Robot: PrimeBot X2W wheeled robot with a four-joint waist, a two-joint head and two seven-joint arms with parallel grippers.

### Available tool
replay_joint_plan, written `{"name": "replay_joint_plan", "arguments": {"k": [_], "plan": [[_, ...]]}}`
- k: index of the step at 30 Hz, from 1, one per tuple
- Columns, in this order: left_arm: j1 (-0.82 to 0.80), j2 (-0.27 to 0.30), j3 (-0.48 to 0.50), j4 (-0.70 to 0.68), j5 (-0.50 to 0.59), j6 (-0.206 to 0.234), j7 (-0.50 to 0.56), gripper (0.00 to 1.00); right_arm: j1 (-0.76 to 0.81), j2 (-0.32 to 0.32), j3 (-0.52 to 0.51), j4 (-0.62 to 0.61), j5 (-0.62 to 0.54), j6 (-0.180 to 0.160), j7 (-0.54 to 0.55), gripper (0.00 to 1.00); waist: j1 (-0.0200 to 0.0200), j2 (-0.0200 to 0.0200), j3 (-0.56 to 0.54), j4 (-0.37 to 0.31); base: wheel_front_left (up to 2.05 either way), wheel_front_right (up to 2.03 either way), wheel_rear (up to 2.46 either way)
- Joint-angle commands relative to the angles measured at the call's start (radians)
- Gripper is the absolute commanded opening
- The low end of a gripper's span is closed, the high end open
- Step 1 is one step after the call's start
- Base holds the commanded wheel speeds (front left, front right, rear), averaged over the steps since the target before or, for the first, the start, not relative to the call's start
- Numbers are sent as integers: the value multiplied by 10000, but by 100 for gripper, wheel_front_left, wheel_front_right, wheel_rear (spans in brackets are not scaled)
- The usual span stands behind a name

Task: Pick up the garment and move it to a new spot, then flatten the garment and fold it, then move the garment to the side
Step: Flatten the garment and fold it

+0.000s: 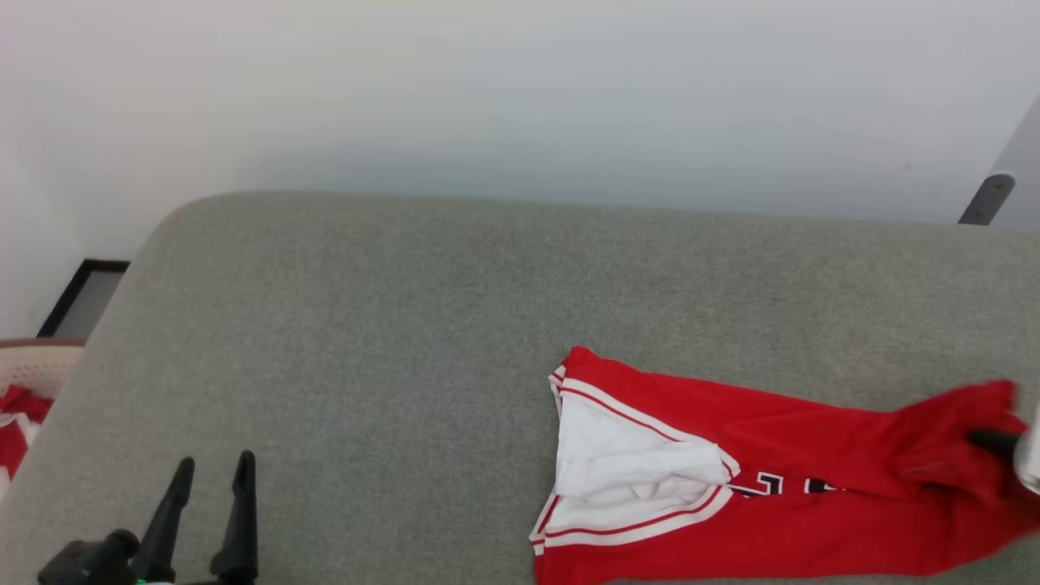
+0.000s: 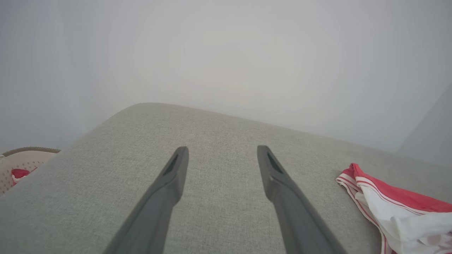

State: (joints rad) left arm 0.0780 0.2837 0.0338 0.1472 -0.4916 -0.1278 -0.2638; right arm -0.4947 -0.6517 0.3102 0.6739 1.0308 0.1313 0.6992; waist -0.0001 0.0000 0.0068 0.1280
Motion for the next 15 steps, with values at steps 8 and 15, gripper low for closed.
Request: {"name": "replay_joint_plan", "arguments": {"k": [8,15], "plan": [[51,-80,-195,44,-28,-38,6,100,-173,1554,-243,-1173,155,-11,510,0,1,0,-308,47,0,0,0],[-220,-125,-550,125,-94,-39,5,100,-331,3252,50,-1715,-924,-10,506,0,1,0,-300,472,0,0,0]]}}
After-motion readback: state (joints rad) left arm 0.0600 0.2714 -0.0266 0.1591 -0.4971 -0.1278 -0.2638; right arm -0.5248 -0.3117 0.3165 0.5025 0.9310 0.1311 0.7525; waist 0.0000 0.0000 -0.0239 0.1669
